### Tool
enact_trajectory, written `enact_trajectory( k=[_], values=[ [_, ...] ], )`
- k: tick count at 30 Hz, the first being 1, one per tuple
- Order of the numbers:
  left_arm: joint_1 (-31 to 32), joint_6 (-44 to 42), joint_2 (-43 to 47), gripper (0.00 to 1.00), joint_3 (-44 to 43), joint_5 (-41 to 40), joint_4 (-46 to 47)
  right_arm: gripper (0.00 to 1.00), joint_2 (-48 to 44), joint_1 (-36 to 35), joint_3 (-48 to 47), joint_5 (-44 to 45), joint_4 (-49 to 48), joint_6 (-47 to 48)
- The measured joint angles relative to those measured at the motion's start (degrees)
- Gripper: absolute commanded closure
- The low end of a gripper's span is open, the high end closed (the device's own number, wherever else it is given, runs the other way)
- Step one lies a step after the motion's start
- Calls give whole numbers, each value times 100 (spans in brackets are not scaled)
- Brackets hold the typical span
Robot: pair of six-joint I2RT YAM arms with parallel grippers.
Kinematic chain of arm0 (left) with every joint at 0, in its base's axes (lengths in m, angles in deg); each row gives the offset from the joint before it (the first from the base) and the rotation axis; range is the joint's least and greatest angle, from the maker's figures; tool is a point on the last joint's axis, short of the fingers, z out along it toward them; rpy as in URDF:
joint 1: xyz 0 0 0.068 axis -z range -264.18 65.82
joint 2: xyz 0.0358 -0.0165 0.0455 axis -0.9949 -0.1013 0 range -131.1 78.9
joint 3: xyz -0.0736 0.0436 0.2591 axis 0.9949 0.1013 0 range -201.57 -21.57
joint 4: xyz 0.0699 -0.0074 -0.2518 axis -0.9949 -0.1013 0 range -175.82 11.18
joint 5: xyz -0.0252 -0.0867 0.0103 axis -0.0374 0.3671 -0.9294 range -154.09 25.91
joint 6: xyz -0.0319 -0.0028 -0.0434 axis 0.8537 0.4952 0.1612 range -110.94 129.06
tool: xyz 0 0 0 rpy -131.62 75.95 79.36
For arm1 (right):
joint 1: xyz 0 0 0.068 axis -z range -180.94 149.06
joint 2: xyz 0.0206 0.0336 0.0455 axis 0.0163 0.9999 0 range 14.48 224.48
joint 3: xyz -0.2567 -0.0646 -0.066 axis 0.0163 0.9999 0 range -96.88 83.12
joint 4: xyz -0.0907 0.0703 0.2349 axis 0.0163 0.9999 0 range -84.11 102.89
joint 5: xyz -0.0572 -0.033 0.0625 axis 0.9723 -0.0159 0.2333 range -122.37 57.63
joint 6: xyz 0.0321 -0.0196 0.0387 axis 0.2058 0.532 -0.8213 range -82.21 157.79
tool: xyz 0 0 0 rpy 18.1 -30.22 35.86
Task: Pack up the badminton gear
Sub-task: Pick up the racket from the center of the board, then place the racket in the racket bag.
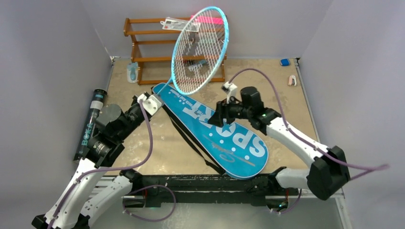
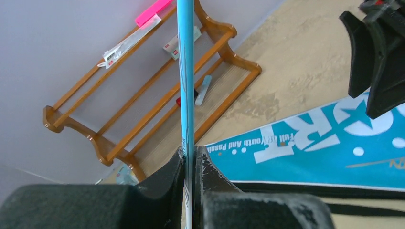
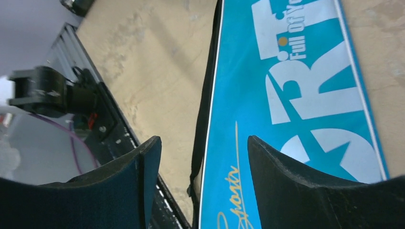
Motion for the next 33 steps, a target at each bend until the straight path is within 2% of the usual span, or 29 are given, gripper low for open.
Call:
enact_trajectory(
  k=[11,22,27,28,30,31,32,33],
  values=[
    [2,-811,750,100,66,376,-308,26,1937,-1766,-424,1982,-507,717],
    [2,-1250,990,100,-4,463,-811,36,3421,-2914,-1241,4050,-772,1325],
    [2,-1370,1016,100,-4,507,-901,46,3685,-2997,-1281,4815,-748,1445],
    [2,-1390,1016,100,-4,525,-916,51,3716,-2997,-1281,4929,-741,1458],
    [2,-1403,1016,100,-4,566,-944,70,3738,-2994,-1281,5134,-748,1502],
    [2,-1405,1016,100,-2,588,-962,83,3729,-2990,-1272,5215,-745,1521],
    [2,-1408,1016,100,-2,601,-973,89,3698,-2992,-1237,5263,-765,1543],
    [2,-1416,1016,100,-2,612,-979,91,3641,-2999,-1172,5307,-800,1567]
  ],
)
